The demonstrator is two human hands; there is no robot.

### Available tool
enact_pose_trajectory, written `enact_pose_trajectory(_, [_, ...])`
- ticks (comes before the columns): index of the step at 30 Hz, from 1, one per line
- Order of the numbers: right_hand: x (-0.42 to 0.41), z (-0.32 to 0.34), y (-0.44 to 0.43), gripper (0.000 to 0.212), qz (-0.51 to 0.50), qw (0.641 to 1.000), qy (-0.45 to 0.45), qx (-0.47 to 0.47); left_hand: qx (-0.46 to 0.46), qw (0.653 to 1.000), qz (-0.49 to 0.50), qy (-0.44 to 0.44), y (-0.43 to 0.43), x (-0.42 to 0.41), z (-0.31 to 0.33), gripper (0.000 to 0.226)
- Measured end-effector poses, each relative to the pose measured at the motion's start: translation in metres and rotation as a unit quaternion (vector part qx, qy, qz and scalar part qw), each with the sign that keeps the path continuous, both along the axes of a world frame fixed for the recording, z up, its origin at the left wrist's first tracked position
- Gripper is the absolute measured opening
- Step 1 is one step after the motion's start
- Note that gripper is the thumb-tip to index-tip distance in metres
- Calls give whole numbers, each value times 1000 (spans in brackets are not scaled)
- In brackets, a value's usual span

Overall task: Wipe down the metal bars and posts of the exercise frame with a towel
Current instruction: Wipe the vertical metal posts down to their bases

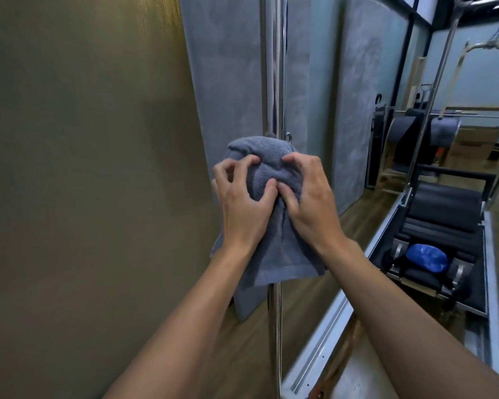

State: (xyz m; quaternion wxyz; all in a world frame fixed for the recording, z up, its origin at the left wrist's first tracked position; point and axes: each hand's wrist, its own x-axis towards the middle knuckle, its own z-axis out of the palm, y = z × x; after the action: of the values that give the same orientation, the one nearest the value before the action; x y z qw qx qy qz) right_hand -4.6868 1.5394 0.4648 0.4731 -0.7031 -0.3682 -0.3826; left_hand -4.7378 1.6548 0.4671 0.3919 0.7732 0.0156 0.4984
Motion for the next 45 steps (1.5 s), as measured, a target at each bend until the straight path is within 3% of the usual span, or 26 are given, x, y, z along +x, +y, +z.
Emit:
enact_pose_trajectory(5, [-1, -50, 6, 43, -18, 1000, 9, -3, 20, 998, -36, 39, 7, -4, -37, 52])
enact_pose_trajectory(8, [-6, -45, 3, 44, -17, 1000, 22, -7, -2, 996, -71, 61, 13, -7, -47, 61])
enact_pose_trajectory(12, [-9, -28, 18, 48, -30, 993, -26, -116, -151, 984, -81, 56, 17, -2, -49, 56])
enact_pose_trajectory(16, [-1, -70, 12, 49, -27, 975, -26, -220, -147, 974, -93, 145, 15, -5, -82, 51])
enact_pose_trajectory(19, [2, -83, -7, 47, 18, 983, 20, -180, -88, 980, -70, 162, 12, -7, -90, 50])
enact_pose_trajectory(24, [4, -45, 8, 45, -3, 1000, -2, -31, -71, 996, -34, 53, 0, 0, -65, 64])
enact_pose_trajectory(28, [6, -98, 4, 46, -10, 996, 0, -84, -80, 990, -47, 109, 3, 1, -93, 63])
enact_pose_trajectory(32, [8, -123, -15, 49, 44, 991, 58, -108, -61, 980, -30, 185, -4, -10, -118, 55])
enact_pose_trajectory(38, [5, -75, 4, 37, 38, 984, 129, 119, 7, 1000, 16, 25, -16, -6, -85, 57])
enact_pose_trajectory(41, [6, -100, 9, 39, 26, 983, 145, 110, 32, 998, 36, 43, -18, 4, -98, 59])
enact_pose_trajectory(45, [9, -146, -14, 42, 26, 974, 224, 24, 67, 990, 13, 125, -22, -6, -142, 56])
